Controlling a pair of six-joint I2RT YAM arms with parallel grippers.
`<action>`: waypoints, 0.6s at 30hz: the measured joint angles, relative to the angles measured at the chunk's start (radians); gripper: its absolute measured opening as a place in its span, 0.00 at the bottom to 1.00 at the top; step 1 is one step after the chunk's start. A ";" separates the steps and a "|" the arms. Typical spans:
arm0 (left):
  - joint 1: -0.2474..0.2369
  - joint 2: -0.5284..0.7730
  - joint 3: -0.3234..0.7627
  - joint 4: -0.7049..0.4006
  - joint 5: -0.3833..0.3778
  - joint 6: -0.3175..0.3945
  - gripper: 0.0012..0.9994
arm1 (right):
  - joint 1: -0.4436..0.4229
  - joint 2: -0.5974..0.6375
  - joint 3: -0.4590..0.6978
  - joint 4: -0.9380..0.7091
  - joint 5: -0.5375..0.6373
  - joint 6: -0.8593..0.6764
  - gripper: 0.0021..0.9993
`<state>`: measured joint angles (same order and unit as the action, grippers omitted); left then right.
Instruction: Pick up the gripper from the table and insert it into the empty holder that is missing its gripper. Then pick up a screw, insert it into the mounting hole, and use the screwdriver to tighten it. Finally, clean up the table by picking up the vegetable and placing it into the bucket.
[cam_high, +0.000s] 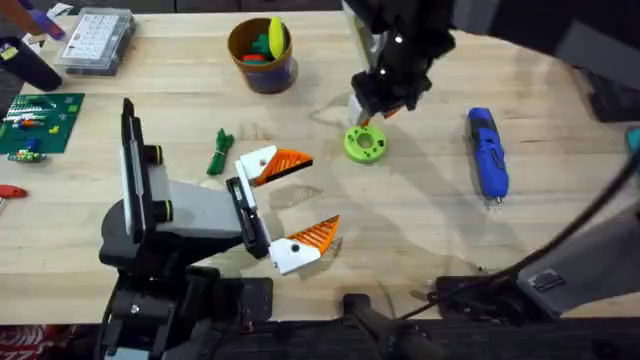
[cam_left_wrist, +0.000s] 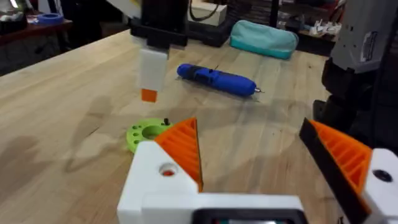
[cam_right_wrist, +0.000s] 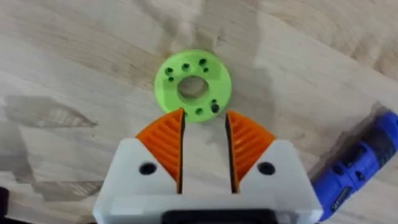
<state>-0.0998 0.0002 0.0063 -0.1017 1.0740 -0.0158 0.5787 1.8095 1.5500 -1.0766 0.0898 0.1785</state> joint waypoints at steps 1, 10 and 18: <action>0.000 0.000 0.000 0.000 0.000 0.000 0.99 | -0.004 -0.016 -0.024 0.013 0.000 0.000 0.38; 0.000 0.000 0.000 0.000 0.000 0.000 0.99 | -0.012 -0.055 -0.116 0.032 0.003 0.000 0.38; 0.000 0.000 0.000 0.000 0.000 0.000 0.99 | -0.012 -0.055 -0.131 0.041 0.003 0.000 0.38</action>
<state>-0.0998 0.0002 0.0063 -0.1017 1.0740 -0.0158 0.5663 1.7546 1.4194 -1.0356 0.0925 0.1787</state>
